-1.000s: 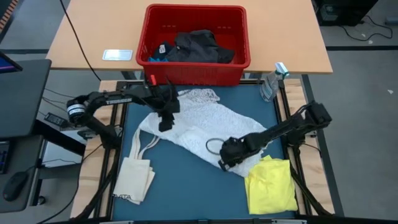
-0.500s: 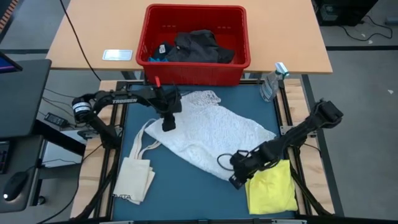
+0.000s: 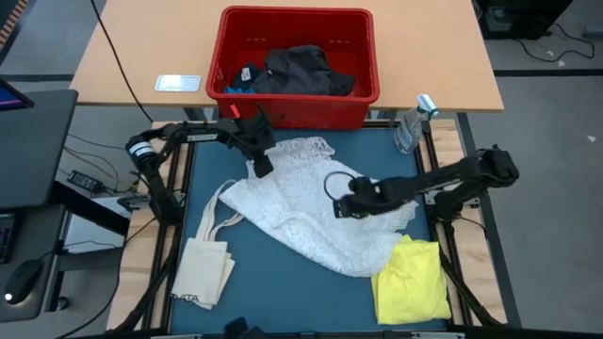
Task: Fold laundry
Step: Fold the white cloth
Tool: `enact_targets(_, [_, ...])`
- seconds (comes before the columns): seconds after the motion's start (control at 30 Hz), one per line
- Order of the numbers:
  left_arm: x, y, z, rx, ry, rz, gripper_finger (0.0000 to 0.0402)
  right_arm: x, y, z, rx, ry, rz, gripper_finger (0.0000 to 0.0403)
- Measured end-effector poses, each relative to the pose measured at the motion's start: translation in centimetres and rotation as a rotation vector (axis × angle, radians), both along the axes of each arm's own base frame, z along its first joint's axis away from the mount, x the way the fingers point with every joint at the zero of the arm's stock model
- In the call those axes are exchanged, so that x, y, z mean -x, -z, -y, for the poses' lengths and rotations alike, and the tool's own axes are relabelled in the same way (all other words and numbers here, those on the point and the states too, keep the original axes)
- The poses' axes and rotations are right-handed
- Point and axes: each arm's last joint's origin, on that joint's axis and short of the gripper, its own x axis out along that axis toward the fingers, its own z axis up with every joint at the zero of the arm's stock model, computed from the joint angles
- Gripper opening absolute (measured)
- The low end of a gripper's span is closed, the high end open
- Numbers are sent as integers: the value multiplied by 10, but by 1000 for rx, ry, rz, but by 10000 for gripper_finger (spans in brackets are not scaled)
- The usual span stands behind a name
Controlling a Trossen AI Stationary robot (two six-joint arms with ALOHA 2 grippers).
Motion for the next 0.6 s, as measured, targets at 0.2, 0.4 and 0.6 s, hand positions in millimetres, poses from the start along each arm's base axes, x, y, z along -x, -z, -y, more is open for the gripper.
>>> enact_targets(0.2, [21, 21, -17, 72, -144, -175, 96, -9, 16, 19, 0, 50, -45, 75])
enact_targets(0.4, [52, 13, -23, 143, -281, -279, 42, 0, 24, 29, 29, 61, -181, 61])
enact_targets(0.6, [77, -7, -18, 202, -318, -358, 13, 6, 34, 56, 72, -17, -279, 39])
